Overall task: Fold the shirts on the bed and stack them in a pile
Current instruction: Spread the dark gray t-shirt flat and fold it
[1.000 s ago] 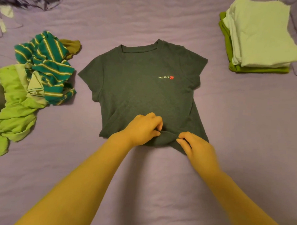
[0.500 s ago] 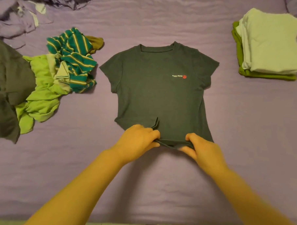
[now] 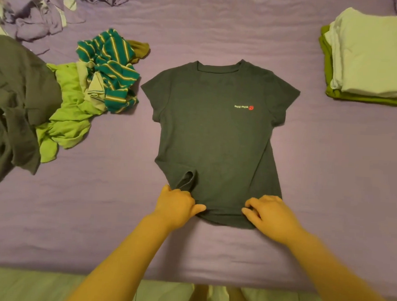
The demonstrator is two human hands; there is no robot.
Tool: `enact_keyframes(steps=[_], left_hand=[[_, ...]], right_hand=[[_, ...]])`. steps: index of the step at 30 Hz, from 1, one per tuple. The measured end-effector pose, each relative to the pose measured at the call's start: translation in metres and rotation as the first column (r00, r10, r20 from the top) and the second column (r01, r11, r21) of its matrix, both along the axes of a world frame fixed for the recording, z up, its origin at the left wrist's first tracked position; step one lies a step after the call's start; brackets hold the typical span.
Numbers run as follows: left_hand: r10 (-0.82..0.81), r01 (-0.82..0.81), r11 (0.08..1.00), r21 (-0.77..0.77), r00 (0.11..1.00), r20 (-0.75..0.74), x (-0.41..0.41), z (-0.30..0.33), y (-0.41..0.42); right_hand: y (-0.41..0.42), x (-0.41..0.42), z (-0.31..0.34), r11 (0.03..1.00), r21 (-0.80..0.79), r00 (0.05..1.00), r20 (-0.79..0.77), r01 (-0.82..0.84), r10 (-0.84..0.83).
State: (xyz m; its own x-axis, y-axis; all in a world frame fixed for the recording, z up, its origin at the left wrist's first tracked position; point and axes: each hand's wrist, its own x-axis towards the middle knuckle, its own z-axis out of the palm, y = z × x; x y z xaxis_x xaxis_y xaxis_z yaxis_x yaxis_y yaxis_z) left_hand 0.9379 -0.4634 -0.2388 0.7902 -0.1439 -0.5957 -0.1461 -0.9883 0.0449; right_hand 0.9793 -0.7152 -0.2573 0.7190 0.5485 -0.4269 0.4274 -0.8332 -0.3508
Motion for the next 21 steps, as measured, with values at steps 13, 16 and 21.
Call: enact_keyframes(steps=[13, 16, 21], left_hand=[[0.14, -0.138, 0.988, 0.064, 0.99, -0.032, 0.054, 0.008, -0.083], [0.082, -0.064, 0.98, -0.19, 0.992, 0.09, 0.077, -0.003, -0.099], [0.029, 0.04, 0.946, -0.321, 0.978, 0.207, 0.134, -0.025, -0.126]], right_hand=[[-0.04, -0.01, -0.025, 0.779, 0.051, 0.78, -0.058, 0.625, -0.623], [-0.056, -0.015, -0.023, 0.697, -0.058, 0.695, -0.046, 0.715, -0.717], [-0.058, -0.015, -0.031, 0.796, -0.099, 0.787, 0.265, 0.597, -0.557]])
